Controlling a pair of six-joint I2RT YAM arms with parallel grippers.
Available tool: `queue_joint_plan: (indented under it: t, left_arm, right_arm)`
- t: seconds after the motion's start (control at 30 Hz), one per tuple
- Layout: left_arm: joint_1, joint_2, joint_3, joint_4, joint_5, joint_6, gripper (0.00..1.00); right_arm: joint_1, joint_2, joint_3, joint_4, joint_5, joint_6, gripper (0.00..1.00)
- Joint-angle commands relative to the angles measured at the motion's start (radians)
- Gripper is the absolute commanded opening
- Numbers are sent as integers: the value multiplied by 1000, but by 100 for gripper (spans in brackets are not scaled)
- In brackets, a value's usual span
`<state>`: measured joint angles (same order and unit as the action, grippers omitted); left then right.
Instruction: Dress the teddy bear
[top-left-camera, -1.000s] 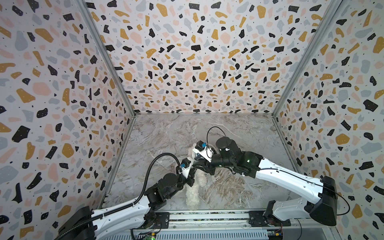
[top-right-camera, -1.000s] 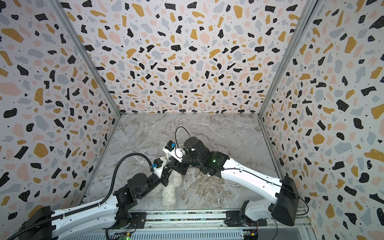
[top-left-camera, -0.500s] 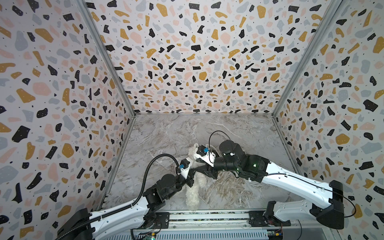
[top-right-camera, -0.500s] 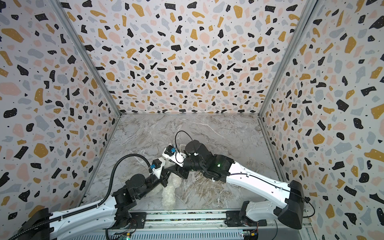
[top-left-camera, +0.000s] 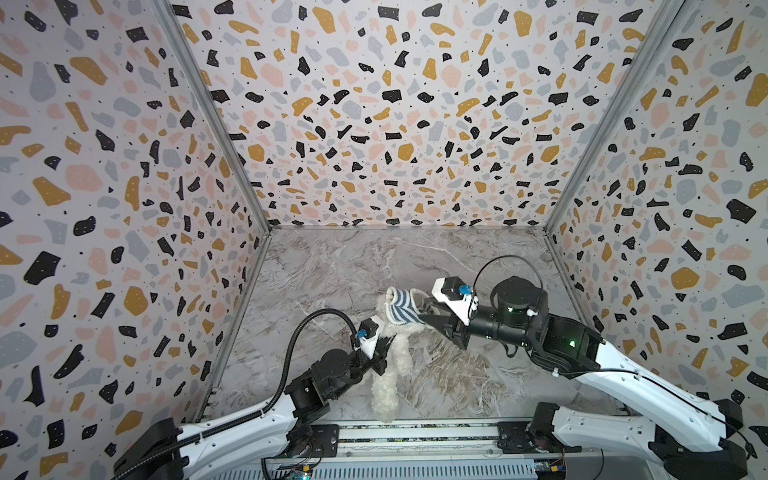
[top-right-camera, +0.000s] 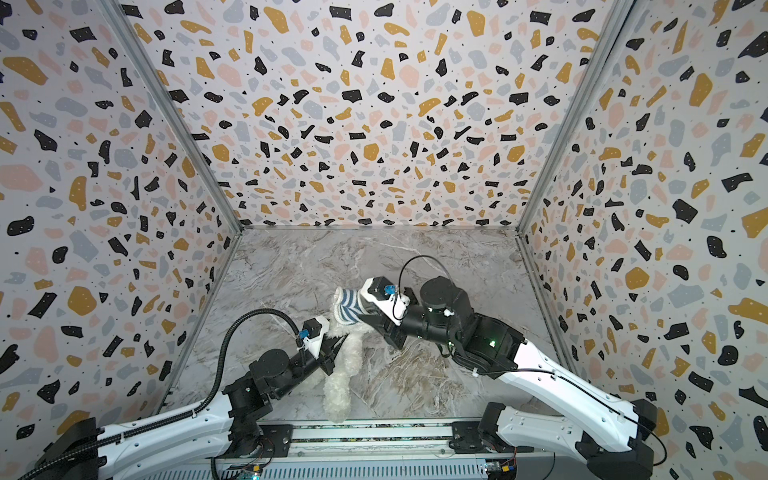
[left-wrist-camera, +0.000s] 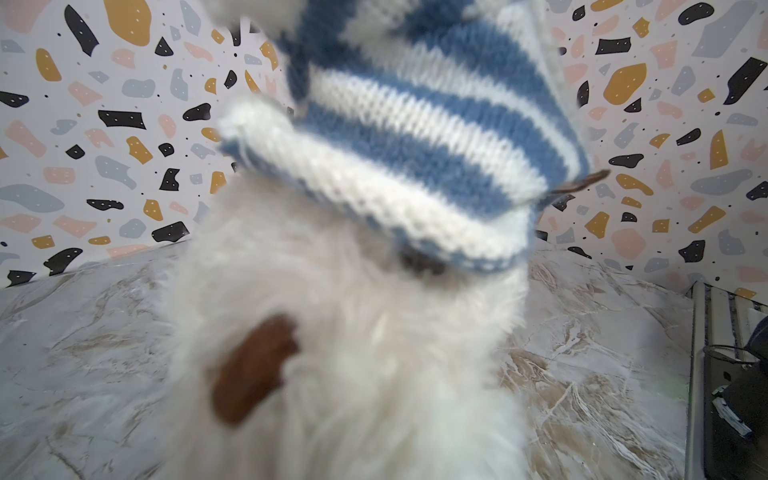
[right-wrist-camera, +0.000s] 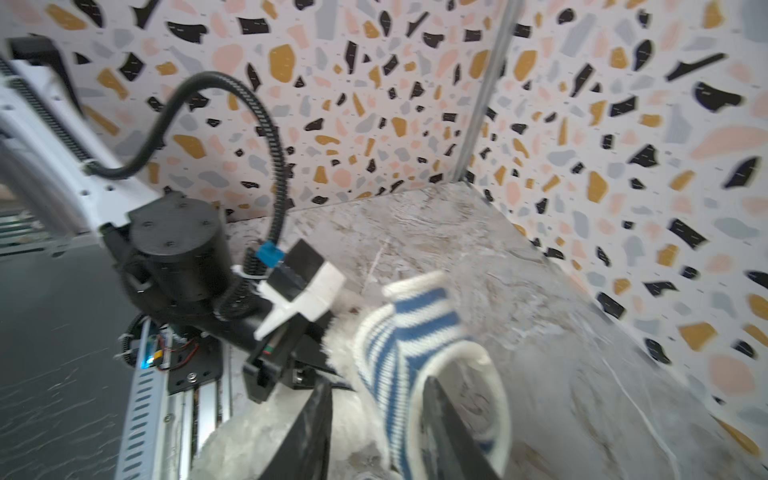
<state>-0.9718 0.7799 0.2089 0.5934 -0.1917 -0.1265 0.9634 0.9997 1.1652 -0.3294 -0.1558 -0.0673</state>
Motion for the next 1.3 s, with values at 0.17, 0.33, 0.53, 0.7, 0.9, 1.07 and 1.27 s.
queue_joint_plan:
  t: [0.17, 0.33, 0.53, 0.7, 0.9, 1.07, 1.27]
  left_arm:
    - [-5, -18, 0, 80, 7, -4, 0]
    - [-5, -13, 4, 77, 13, 1, 0]
    - [-5, -7, 7, 66, 17, 13, 0]
    - [-6, -2, 7, 64, 27, 23, 0]
    - [-6, 13, 17, 57, 53, 50, 0]
    - [-6, 13, 14, 70, 66, 58, 0]
    - [-6, 5, 8, 76, 57, 60, 0]
  right_arm:
    - [-109, 128, 31, -99, -11, 28, 29]
    - [-117, 210, 75, -107, -63, 7, 27]
    - [-118, 270, 101, -113, -166, -5, 31]
    - [-120, 320, 115, -118, -222, 10, 42]
    - [-121, 374, 138, -133, -264, 24, 48]
    - [-133, 404, 148, -146, -268, 35, 59]
    - [-170, 405, 130, -132, -336, 66, 67]
